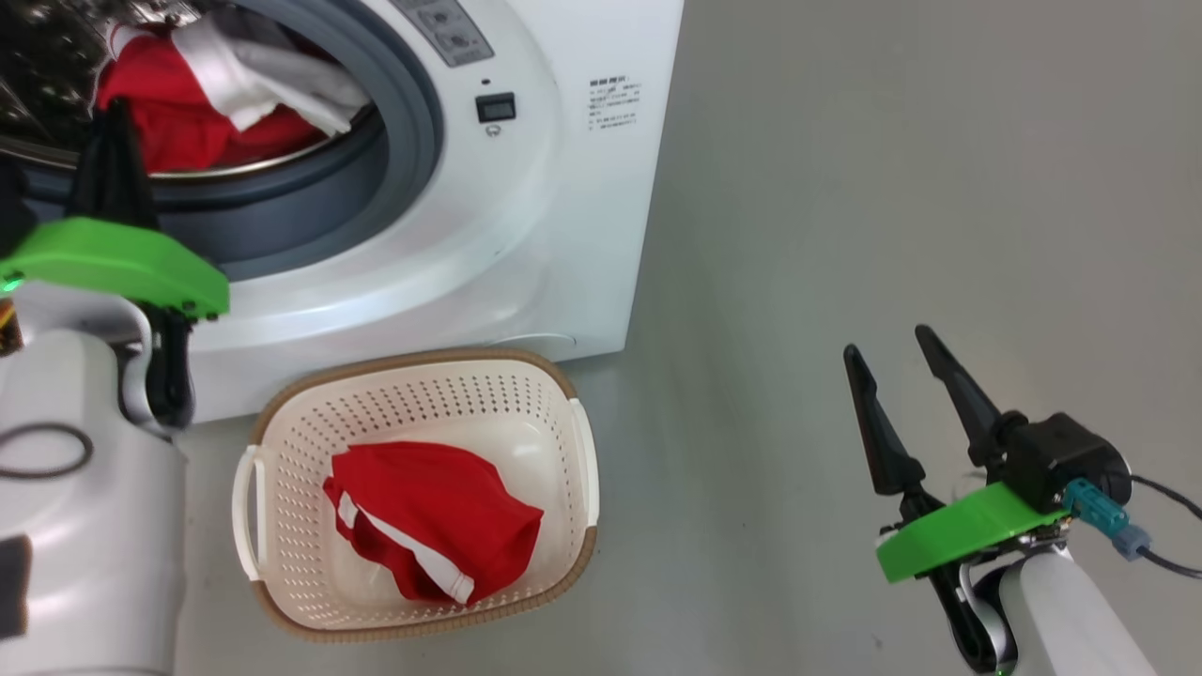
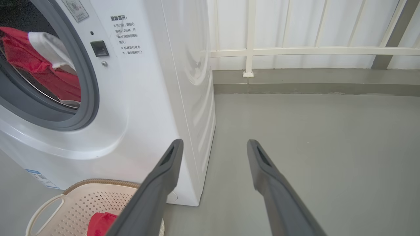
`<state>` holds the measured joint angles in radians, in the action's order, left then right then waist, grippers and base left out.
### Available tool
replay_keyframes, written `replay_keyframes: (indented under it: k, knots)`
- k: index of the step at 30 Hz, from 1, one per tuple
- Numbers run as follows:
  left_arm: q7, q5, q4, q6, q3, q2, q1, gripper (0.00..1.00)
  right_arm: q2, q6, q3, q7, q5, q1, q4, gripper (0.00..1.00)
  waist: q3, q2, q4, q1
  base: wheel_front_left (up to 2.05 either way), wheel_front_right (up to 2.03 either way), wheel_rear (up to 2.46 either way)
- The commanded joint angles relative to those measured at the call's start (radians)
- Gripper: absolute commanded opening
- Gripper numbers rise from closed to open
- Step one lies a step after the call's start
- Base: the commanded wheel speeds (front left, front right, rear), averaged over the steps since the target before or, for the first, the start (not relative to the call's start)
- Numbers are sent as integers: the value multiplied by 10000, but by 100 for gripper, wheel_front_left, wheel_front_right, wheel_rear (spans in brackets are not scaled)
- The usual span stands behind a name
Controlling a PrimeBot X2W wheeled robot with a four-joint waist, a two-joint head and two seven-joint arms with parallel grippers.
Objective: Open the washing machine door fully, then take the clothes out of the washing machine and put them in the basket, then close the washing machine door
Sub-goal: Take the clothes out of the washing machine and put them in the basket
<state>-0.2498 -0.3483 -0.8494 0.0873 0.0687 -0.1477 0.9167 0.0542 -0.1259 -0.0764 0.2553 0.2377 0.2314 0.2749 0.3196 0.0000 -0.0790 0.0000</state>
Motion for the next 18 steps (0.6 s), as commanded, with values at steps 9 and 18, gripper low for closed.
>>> replay_keyframes:
  k: [9, 18]
  knots:
    - [-119, 635, 2643, 10, 813, -5, -1805, 0, 77, -48, -315, 65, 123, -390, -112, 100, -707, 0, 179, 0, 0, 0, 0]
    - [-119, 874, 5200, 10, 1191, 449, -3605, 0, 52, -48, -287, 65, 176, -590, -108, 100, -1153, 0, 181, 0, 0, 0, 0]
